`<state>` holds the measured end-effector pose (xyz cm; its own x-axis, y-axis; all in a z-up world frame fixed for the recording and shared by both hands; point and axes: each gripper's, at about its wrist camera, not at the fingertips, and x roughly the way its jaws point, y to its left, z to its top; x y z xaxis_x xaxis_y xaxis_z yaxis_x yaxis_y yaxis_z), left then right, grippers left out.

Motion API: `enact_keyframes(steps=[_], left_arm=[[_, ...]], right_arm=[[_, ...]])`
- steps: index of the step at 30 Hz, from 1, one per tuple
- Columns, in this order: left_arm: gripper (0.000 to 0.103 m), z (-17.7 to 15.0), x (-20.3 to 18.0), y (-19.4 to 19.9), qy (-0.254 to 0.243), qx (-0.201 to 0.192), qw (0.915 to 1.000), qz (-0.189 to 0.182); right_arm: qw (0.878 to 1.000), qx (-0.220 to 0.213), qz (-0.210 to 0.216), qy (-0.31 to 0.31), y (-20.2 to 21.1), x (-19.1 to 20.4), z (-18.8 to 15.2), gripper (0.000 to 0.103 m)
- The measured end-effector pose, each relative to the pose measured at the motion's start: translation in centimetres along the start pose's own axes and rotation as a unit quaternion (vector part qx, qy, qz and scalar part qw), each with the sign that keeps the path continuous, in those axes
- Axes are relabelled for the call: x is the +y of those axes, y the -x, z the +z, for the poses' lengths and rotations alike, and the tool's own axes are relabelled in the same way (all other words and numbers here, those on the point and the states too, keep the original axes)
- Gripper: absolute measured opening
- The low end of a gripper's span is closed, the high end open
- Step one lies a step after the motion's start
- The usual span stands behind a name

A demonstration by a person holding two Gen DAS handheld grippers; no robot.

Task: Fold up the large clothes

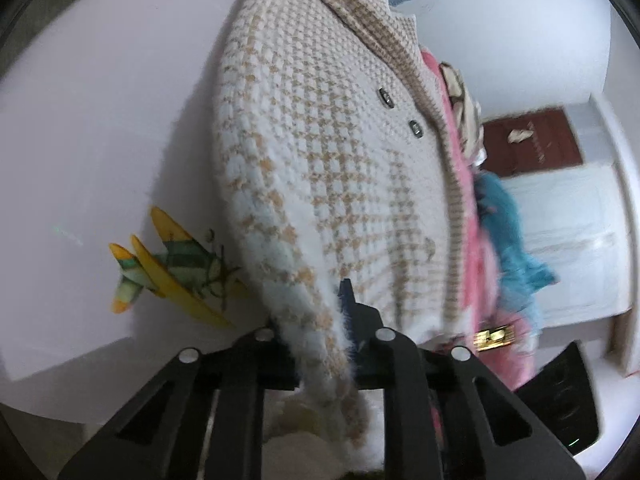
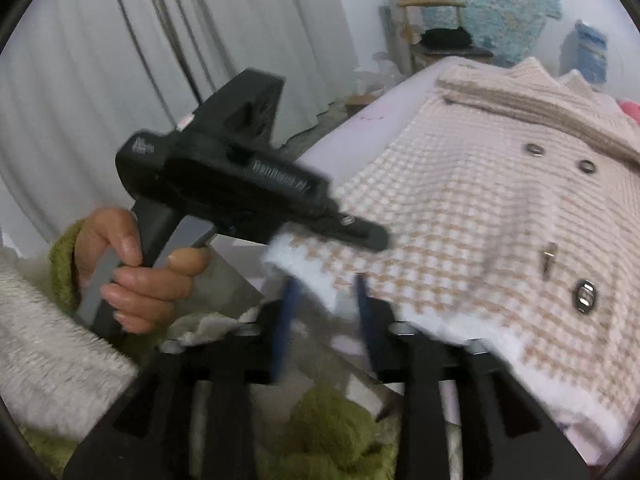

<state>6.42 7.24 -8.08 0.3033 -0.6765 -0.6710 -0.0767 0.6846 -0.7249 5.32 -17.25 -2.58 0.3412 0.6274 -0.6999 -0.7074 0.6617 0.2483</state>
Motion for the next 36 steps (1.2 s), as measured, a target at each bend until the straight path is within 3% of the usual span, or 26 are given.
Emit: enact_keyframes(steps=[3, 7, 10, 11, 13, 16, 19, 22, 23, 24, 26, 27, 31, 33, 36], left_arm=[[0.013, -0.3, -0.2, 0.1, -0.019, -0.003, 0.9996, 0.023], [0.013, -0.4, -0.2, -0.2, -0.032, -0.003, 0.9984, 0.046], [0.014, -0.3, -0.5, -0.6, -0.047, -0.003, 0.9968, 0.064], [0.014, -0.4, -0.6, -0.7, -0.055, -0.003, 0.996, 0.071], [0.014, -0.5, -0.9, -0.8, -0.069, -0.005, 0.994, 0.085], [0.014, -0.6, -1.5, -1.0, -0.089, -0.008, 0.9904, 0.106], [0.016, -0.7, -1.8, -1.1, -0.098, -0.007, 0.9878, 0.121], [0.016, -0.8, -1.8, -0.9, -0.102, -0.006, 0.9865, 0.128], [0.016, -0.9, -1.8, -0.9, -0.102, -0.006, 0.9865, 0.128], [0.016, -0.9, -1.8, -0.8, -0.102, -0.007, 0.9863, 0.129], [0.014, -1.0, -2.1, -0.5, -0.113, -0.013, 0.984, 0.138], [0.009, -1.2, -2.7, -0.1, -0.132, -0.021, 0.9799, 0.148], [0.008, -1.5, -5.3, 2.0, -0.188, -0.062, 0.9653, 0.17], [0.009, -1.4, -4.8, 2.0, -0.178, -0.056, 0.9684, 0.166], [0.009, -1.1, -2.3, 0.3, -0.13, -0.001, 0.9795, 0.154]], right_arm=[[0.999, -0.022, -0.034, -0.03, 2.7, -2.1, -0.5, 0.055], [0.984, -0.048, -0.145, -0.094, 7.2, -7.3, -1.5, 0.061], [0.954, -0.06, -0.251, -0.151, 10.7, -12.0, -2.6, 0.062], [0.939, -0.056, -0.293, -0.169, 11.6, -13.6, -3.1, 0.062], [0.919, -0.054, -0.333, -0.206, 12.9, -16.2, -4.2, 0.062], [0.904, -0.03, -0.341, -0.254, 12.7, -19.1, -5.6, 0.062], [0.901, -0.012, -0.335, -0.274, 12.1, -20.5, -6.5, 0.056], [0.901, 0.007, -0.335, -0.276, 10.8, -20.6, -6.7, 0.034], [0.901, 0.01, -0.338, -0.271, 10.6, -20.6, -6.8, 0.018], [0.902, 0.013, -0.336, -0.27, 10.3, -20.5, -6.5, 0.011], [0.899, -0.001, -0.335, -0.282, 11.0, -20.8, -6.3, 0.008], [0.899, -0.013, -0.33, -0.288, 11.7, -20.7, -6.0, 0.008], [0.9, -0.078, -0.297, -0.308, 15.9, -19.5, -4.6, 0.007], [0.899, -0.083, -0.289, -0.317, 16.3, -19.7, -4.8, 0.007], [0.89, -0.046, -0.266, -0.367, 14.3, -21.9, -7.0, 0.007]])
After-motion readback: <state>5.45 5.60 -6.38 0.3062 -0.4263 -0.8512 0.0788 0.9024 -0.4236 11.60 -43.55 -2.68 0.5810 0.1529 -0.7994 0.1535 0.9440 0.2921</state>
